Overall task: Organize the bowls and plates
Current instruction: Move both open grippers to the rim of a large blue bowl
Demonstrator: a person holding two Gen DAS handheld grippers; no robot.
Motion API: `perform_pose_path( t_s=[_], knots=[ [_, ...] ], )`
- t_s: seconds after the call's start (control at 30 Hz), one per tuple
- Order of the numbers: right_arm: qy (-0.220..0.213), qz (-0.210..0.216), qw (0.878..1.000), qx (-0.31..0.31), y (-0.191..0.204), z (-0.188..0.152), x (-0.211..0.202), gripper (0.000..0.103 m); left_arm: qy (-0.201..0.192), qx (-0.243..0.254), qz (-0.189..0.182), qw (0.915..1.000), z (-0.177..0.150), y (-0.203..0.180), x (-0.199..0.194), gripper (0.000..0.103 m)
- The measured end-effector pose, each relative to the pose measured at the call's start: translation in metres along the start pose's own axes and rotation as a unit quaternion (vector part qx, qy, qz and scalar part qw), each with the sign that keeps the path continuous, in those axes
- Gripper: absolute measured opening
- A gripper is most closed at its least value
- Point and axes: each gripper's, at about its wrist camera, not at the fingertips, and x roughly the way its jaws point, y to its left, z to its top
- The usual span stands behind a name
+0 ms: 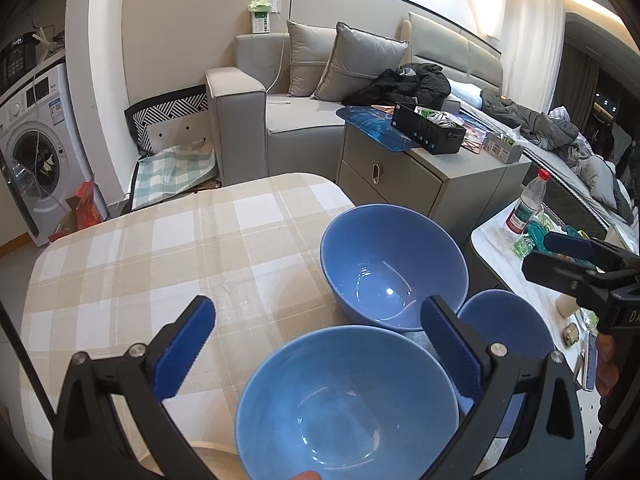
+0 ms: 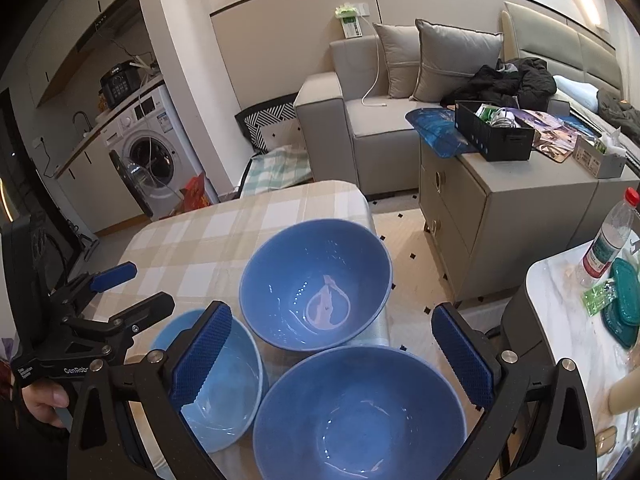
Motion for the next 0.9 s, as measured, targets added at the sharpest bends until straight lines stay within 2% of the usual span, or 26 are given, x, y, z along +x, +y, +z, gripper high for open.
perform_pose_path(
  t_s=[0.6,0.9],
  knots=[
    [0.055,-0.009,0.998,0.025,-0.025,0.011,0.067,0.101,0.044,0.019,-0.005,0.9988,0.011,-0.017,0.055,0.103],
    [0.072,-0.023,0.997,0.032,-0.036,0.011,0.089,0.092,0.063,0.029,-0.004,0.9976,0.014,-0.025,0.081,0.103]
  ],
)
